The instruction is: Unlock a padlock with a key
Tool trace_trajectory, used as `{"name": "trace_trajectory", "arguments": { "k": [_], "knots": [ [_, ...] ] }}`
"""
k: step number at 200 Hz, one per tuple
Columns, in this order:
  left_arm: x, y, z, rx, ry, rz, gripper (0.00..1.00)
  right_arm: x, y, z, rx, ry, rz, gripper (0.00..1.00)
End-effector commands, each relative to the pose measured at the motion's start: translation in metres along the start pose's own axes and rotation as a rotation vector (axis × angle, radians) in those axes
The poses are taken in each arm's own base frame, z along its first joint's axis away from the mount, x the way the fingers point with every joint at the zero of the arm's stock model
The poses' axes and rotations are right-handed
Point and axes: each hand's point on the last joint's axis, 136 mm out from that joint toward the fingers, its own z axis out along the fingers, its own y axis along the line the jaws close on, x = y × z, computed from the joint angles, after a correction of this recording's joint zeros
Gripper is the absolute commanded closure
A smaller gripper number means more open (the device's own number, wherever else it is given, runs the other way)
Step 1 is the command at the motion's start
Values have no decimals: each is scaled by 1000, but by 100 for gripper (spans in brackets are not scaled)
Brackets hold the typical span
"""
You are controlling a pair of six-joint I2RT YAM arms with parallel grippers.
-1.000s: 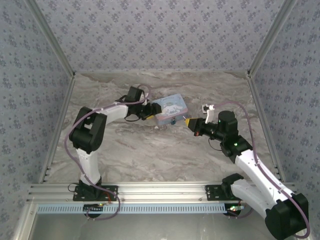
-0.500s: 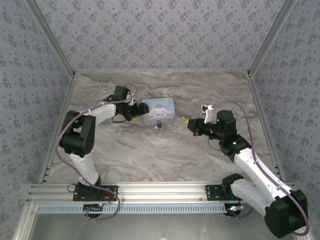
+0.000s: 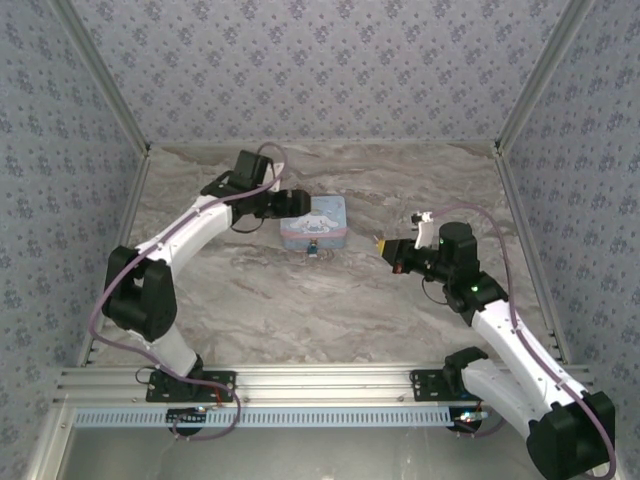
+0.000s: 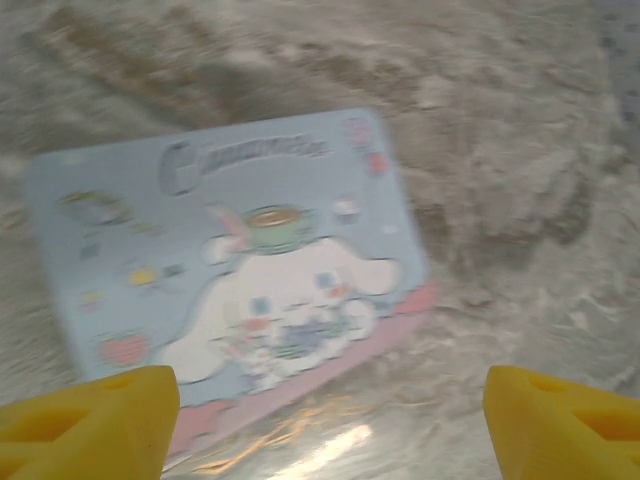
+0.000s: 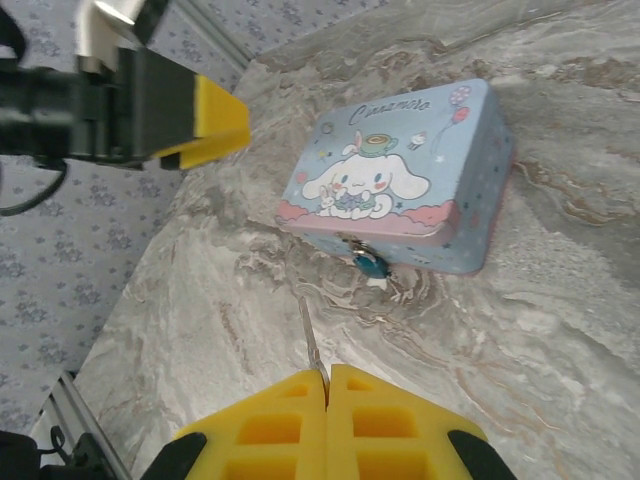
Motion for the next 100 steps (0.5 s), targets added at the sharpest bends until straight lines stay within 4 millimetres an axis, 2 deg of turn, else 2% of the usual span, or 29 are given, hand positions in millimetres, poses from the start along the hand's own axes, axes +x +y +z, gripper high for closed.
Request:
{"name": "trace_trajectory", "arguments": {
  "k": [1, 36, 70, 100],
  "knots": [
    [0, -36, 3, 71, 20, 69, 21, -12, -2, -10, 31, -29, -10, 100],
    [11, -66, 38, 129, 85, 108, 23, -12, -11, -15, 68, -35, 8, 100],
    [18, -76, 64, 147, 122, 124, 25, -10, -18, -20, 96, -33, 19, 100],
    [26, -76, 84, 151, 160, 129, 25, -8, -22, -22, 109, -34, 28, 100]
  ]
}}
